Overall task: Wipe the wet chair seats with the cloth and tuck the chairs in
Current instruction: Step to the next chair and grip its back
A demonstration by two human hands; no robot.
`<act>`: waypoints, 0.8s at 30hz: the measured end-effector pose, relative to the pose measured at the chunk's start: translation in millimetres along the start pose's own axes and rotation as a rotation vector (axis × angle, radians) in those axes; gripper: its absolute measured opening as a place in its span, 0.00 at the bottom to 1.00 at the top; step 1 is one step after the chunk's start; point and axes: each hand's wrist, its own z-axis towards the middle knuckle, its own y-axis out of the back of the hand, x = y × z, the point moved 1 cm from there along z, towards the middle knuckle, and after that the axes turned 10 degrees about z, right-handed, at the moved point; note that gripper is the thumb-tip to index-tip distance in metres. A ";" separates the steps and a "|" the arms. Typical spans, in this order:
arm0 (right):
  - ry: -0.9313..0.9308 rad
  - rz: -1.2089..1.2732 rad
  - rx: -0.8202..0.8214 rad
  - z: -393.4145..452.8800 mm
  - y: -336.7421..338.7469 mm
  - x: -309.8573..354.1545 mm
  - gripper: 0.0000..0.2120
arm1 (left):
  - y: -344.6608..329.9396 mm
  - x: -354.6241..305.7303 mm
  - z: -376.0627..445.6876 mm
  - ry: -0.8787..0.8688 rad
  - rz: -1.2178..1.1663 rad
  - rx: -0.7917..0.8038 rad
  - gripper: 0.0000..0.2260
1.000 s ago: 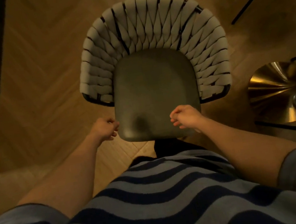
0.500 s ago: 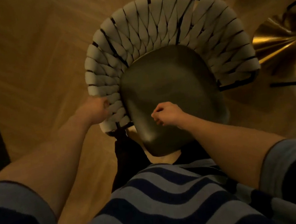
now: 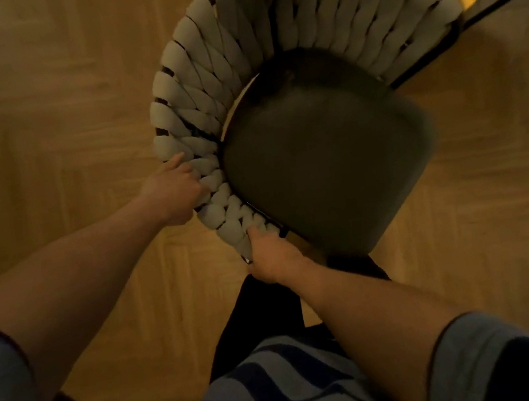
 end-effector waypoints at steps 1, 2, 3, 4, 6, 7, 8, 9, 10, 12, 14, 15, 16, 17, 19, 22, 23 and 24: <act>0.004 -0.041 -0.044 0.1 -4.4 0.4 0.28 | -1.5 0.4 0.6 0.000 0.004 -0.032 0.16; 0.008 -0.060 -0.077 -1.5 -6.7 0.4 0.25 | -1.8 0.5 0.9 -0.001 0.002 -0.047 0.16; 0.010 -0.060 -0.097 -3.1 -7.5 -1.0 0.24 | -0.6 -0.4 1.3 0.003 -0.002 -0.056 0.15; 0.012 -0.057 -0.108 -6.4 -6.4 -3.5 0.23 | 2.5 -2.5 1.6 0.009 -0.007 -0.068 0.15; 0.008 -0.057 -0.118 -14.1 -2.0 -12.6 0.24 | 10.1 -11.5 2.9 0.030 -0.021 -0.071 0.15; 0.005 -0.058 -0.122 -19.6 1.6 -19.7 0.25 | 16.1 -18.9 4.1 0.041 -0.036 -0.059 0.15; 0.001 -0.058 -0.124 -26.7 5.7 -29.4 0.27 | 24.3 -28.4 5.2 0.044 -0.052 -0.050 0.14; -0.004 -0.060 -0.127 -35.4 10.7 -41.4 0.29 | 34.5 -39.4 6.5 0.043 -0.069 -0.052 0.13; -0.008 -0.064 -0.139 -45.1 16.4 -55.3 0.30 | 45.2 -51.8 8.1 0.043 -0.086 -0.059 0.11; -0.019 -0.076 -0.185 -64.3 28.0 -85.9 0.30 | 67.7 -77.6 11.3 0.042 -0.119 -0.075 0.10; -0.040 -0.075 -0.201 -80.7 40.1 -118.3 0.28 | 90.0 -106.3 17.4 0.017 -0.148 -0.062 0.11; -0.051 -0.069 -0.208 -88.7 46.3 -135.4 0.27 | 101.1 -122.3 22.9 0.001 -0.150 -0.065 0.12; -0.060 -0.067 -0.222 -97.1 52.8 -153.2 0.26 | 114.5 -138.1 27.5 -0.013 -0.147 -0.083 0.13; -0.070 -0.079 -0.250 -105.6 59.1 -171.4 0.25 | 126.8 -154.8 32.4 -0.025 -0.142 -0.105 0.13; -0.096 -0.127 -0.351 -122.2 71.9 -206.4 0.22 | 149.1 -187.7 41.4 -0.037 -0.175 -0.158 0.13; -0.165 -0.178 -0.438 -142.1 90.8 -243.6 0.13 | 175.2 -227.4 53.6 -0.018 -0.265 -0.237 0.13; -0.189 -0.193 -0.445 -146.0 96.7 -250.7 0.11 | 180.3 -236.2 59.3 -0.025 -0.291 -0.246 0.13; -0.204 -0.208 -0.454 -148.0 102.2 -254.7 0.10 | 184.2 -241.2 65.1 -0.042 -0.326 -0.250 0.13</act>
